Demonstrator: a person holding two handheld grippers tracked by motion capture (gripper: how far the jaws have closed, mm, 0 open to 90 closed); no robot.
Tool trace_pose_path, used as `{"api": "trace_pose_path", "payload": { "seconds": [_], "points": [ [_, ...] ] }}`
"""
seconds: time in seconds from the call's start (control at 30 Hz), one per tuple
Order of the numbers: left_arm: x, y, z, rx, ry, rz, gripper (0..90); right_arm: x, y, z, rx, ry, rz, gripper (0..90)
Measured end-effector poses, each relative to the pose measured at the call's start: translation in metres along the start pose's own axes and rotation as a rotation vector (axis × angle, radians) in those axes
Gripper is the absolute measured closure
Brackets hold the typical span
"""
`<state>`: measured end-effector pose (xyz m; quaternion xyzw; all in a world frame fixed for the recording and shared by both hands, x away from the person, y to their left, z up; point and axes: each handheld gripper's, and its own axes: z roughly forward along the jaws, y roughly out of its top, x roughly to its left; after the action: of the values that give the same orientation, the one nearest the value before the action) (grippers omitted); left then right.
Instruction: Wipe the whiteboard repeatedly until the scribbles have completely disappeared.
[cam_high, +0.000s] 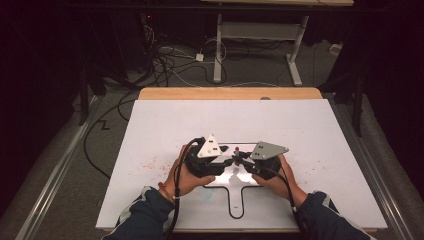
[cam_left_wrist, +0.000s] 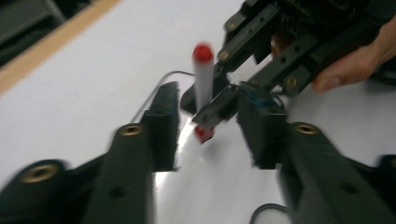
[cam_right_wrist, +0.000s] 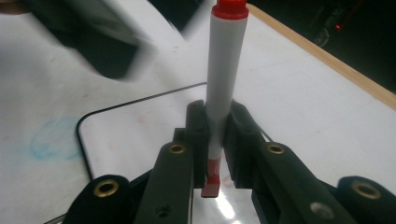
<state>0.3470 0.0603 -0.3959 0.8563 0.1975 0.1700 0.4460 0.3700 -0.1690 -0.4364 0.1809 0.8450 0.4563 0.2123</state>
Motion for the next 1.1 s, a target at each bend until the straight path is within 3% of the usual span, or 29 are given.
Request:
{"api": "trace_pose_path", "payload": {
  "seconds": [0.13,0.23,0.37,0.4,0.43,0.47,0.53,0.6,0.7,0.8,0.87,0.93,1.03,1.1],
  "points": [
    [0.003,-0.026,-0.02,-0.016,0.12,-0.001,29.7,-0.019,-0.009,-0.001,0.011,-0.069,0.096,81.7],
    [0.006,-0.05,-0.036,-0.036,0.201,-0.015,24.4,-0.034,-0.018,-0.002,0.037,-0.115,0.181,81.8],
    [0.012,-0.087,-0.057,-0.041,0.285,-0.098,23.7,-0.044,-0.026,-0.005,0.059,-0.193,0.183,81.8],
    [0.013,-0.099,-0.062,-0.033,0.299,-0.127,23.7,-0.046,-0.028,-0.006,0.054,-0.194,0.193,81.9],
    [0.013,-0.105,-0.065,-0.033,0.315,-0.129,23.7,-0.049,-0.03,-0.007,0.047,-0.21,0.202,81.9],
    [0.012,-0.116,-0.069,-0.024,0.319,-0.169,23.8,-0.05,-0.031,-0.007,0.045,-0.227,0.197,81.9],
    [0.011,-0.129,-0.073,0.009,0.316,-0.198,23.8,-0.052,-0.033,-0.008,0.046,-0.252,0.2,81.9],
    [0.008,-0.136,-0.077,0.022,0.313,-0.21,23.8,-0.05,-0.035,-0.009,0.023,-0.244,0.216,82.0],
    [0.007,-0.14,-0.08,0.027,0.292,-0.224,23.8,-0.037,-0.033,-0.006,-0.002,-0.18,0.213,82.0],
    [0.006,-0.139,-0.079,0.015,0.274,-0.221,23.7,-0.026,-0.027,-0.001,0.01,-0.144,0.187,82.0],
    [0.005,-0.138,-0.078,0.022,0.273,-0.205,23.2,-0.026,-0.025,-0.002,0.031,-0.159,0.149,82.0],
    [0.004,-0.137,-0.076,0.026,0.272,-0.195,21.8,-0.031,-0.026,-0.004,0.055,-0.209,0.124,82.0],
    [0.003,-0.137,-0.073,0.027,0.268,-0.187,21.5,-0.042,-0.029,-0.007,0.07,-0.258,0.135,82.1],
    [0.003,-0.136,-0.072,0.038,0.27,-0.169,21.4,-0.039,-0.028,-0.007,0.085,-0.27,0.125,82.0]
  ]
}}
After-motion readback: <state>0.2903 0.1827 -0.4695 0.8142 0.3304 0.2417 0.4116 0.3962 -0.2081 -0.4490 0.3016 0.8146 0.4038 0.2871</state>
